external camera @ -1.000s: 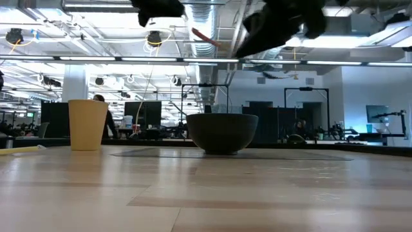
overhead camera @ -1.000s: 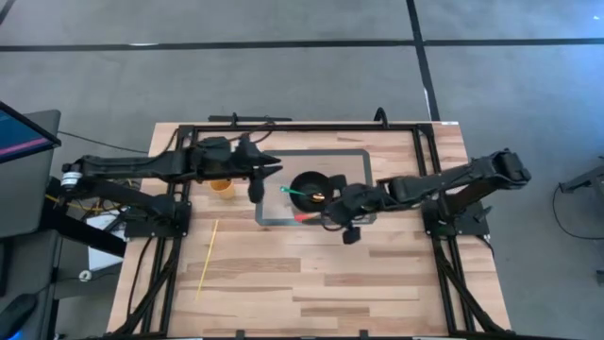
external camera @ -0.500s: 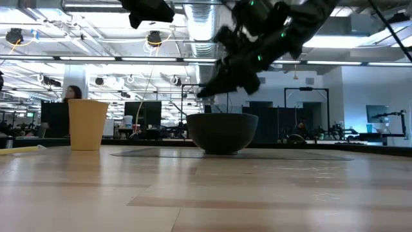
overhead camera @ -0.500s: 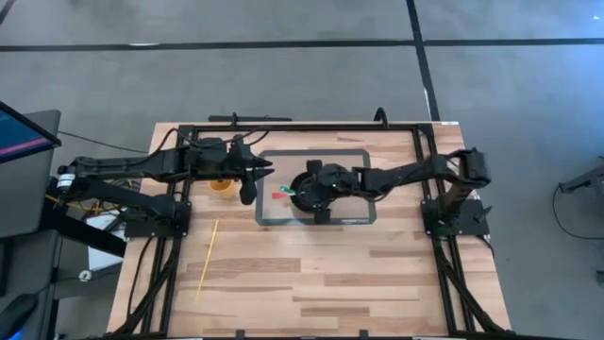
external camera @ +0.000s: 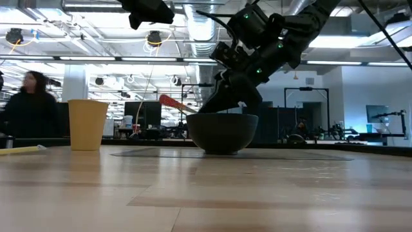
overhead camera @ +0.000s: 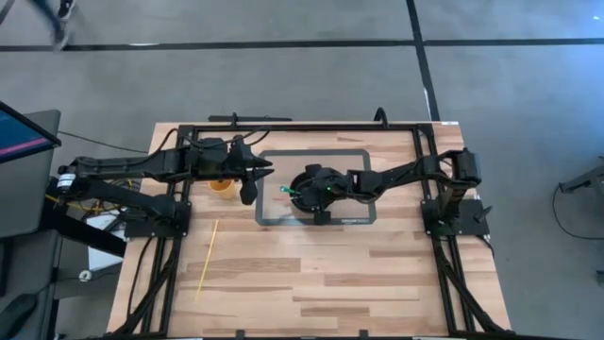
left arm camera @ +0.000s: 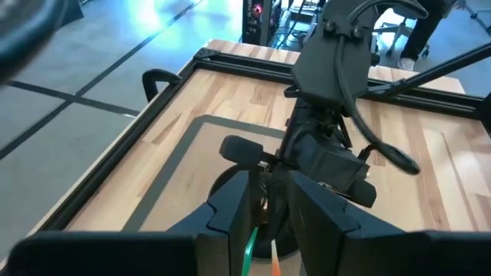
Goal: Pick & Place Utensil
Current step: Put the silver fork into the black bowl, then put the yellow cup in the top left of the gray transparent placemat
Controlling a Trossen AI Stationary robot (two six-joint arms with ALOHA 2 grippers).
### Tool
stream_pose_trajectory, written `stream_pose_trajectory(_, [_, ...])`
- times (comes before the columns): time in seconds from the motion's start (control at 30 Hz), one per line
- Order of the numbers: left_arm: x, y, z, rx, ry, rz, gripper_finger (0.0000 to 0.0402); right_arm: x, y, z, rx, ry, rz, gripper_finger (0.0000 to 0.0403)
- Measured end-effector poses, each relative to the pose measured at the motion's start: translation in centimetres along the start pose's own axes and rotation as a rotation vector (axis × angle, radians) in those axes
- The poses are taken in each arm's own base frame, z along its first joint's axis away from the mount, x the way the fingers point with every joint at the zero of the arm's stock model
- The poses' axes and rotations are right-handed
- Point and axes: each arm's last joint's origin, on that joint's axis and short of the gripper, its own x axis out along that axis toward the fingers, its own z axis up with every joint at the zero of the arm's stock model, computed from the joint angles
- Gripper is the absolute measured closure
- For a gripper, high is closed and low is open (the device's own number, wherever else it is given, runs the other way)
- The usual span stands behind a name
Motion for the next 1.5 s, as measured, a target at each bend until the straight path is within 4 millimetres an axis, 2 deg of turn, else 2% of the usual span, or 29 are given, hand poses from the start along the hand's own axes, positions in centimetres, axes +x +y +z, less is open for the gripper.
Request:
stream_pose_trajectory(0.13, [0.0, 0.0, 0.0, 0.000, 0.000, 0.000, 0.0309, 0.0, -0.2, -0.3, 0.057, 0.023, 0.004, 0.0402])
stream_pose_trajectory(0.5, [0.0, 0.0, 0.0, 0.000, 0.000, 0.000, 0.0309, -0.1, -0.1, -0.5, 0.058, 0.049, 0.016, 0.0401])
stream_pose_trajectory(0.87, [0.0, 0.0, 0.0, 0.000, -0.001, 0.000, 0.0309, 0.0, 0.0, -0.9, 0.061, 0.079, 0.022, 0.0352])
stream_pose_trajectory(1.1, [0.0, 0.0, 0.0, 0.000, -0.001, -0.001, 0.0309, -0.1, 0.2, -0.8, 0.058, 0.079, 0.026, 0.0346])
stream_pose_trajectory(1.3, [0.0, 0.0, 0.0, -0.001, -0.001, 0.000, 0.0309, -1.3, 0.4, 0.4, 0.047, 0.039, 0.026, 0.0346])
stream_pose_trajectory(1.5, [0.0, 0.0, 0.0, -0.001, 0.000, 0.000, 0.0309, -3.6, 0.2, 1.6, 0.041, 0.026, 0.030, 0.0346])
